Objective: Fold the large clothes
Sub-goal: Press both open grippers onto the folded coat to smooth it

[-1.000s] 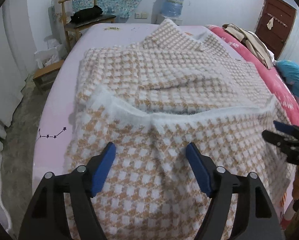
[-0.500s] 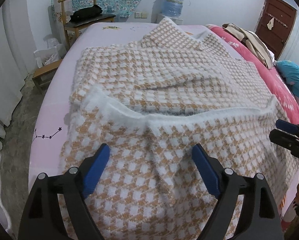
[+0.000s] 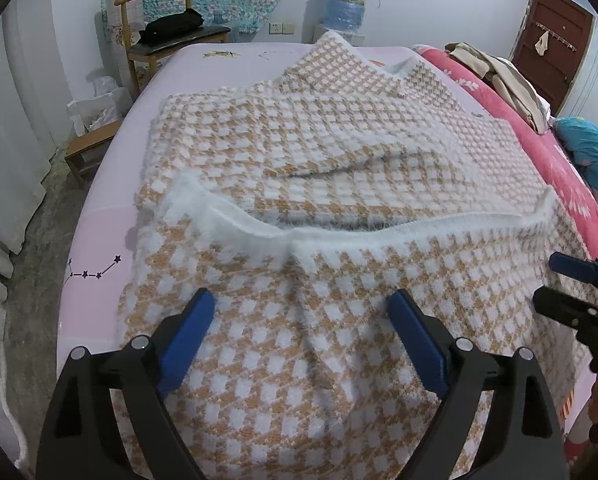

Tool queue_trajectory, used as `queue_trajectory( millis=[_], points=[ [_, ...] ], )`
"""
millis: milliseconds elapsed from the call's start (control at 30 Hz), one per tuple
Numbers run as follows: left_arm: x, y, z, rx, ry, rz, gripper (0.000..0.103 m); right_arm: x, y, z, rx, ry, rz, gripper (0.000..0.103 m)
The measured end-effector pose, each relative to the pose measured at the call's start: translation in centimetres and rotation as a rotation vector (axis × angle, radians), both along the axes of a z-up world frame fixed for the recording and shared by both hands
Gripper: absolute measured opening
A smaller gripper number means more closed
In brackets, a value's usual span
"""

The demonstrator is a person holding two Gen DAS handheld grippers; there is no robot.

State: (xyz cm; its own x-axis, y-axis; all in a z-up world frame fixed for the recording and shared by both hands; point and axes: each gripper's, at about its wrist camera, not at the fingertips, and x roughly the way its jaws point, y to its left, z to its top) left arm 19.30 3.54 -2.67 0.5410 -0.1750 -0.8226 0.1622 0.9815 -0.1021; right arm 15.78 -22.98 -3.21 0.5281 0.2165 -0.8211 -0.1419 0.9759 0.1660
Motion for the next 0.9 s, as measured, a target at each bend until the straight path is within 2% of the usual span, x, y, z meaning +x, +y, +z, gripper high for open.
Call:
queue_trajectory(
  millis=[167, 367, 467, 567, 600, 900],
  points=[
    [0.0, -0.3, -0.1, 0.004, 0.003, -0.009, 0.093, 0.3, -0.1, -1.0, 0.009, 0.015, -0.006, 0.088],
    [0.1, -0.4, -0.1, 0.006, 0.004, -0.012, 0.095, -0.4, -0.2, 0.4, 0.043, -0.008, 0.0, 0.088],
    [0.1, -0.4, -0.1, 0.006, 0.004, -0.011, 0.095, -0.9, 0.0, 0.9, 0.029, -0.029, 0.009, 0.088],
    [0.1, -0.3, -0.1, 0.005, 0.003, -0.011, 0.095, -0.6, 0.3, -0.8, -0.014, 0.018, 0.0, 0.088],
    [0.1, -0.4, -0.1, 0.005, 0.003, -0.012, 0.095, -0.6, 0.1, -1.2, 0.002, 0.01, -0.006, 0.089],
    [-0.1, -0.4, 0.1, 0.0, 0.006, -0.011, 0.095, -0.7, 0.3, -0.8, 0.001, 0.018, -0.014, 0.089]
  ],
)
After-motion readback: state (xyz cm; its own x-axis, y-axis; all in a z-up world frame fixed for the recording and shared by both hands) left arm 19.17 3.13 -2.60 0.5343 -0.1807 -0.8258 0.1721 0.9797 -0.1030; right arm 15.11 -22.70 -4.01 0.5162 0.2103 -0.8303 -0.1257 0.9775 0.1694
